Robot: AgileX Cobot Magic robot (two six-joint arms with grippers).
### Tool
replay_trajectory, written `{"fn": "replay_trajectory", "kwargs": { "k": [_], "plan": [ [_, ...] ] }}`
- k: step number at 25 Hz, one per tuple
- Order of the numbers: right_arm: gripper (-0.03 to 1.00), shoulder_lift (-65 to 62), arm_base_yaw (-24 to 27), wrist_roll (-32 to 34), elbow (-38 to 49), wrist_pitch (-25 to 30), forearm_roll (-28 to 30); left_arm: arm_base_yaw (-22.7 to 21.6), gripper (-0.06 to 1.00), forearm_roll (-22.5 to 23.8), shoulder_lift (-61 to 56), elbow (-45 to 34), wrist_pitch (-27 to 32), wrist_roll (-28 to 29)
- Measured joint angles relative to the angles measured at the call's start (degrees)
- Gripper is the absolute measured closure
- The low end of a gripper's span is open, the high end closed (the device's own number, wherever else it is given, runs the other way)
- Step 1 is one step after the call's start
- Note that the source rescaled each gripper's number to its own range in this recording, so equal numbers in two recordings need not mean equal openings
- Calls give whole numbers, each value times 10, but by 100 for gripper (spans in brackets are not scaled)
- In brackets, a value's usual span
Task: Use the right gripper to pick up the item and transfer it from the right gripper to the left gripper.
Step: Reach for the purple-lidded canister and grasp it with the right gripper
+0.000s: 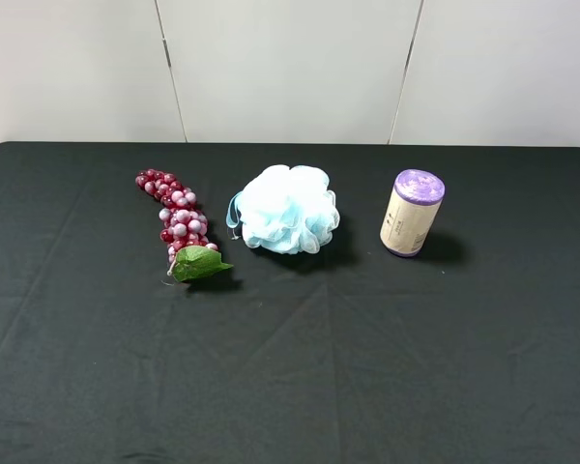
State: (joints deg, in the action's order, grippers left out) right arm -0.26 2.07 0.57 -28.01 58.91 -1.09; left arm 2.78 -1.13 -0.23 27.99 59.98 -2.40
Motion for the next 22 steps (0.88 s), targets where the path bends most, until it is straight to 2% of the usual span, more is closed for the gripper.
{"fn": "replay_trajectory", "kwargs": {
  "k": [9,12,22],
  "plan": [
    [-1,0,0,0,-5,-3,-4,0,3,0,0,0,0,0],
    [-1,18,0,0,-25,-26,-11,0,3,0,0,0,0,0],
    [-1,251,0,-17,-145,-101,-13,0,3,0,0,0,0,0]
  ]
}}
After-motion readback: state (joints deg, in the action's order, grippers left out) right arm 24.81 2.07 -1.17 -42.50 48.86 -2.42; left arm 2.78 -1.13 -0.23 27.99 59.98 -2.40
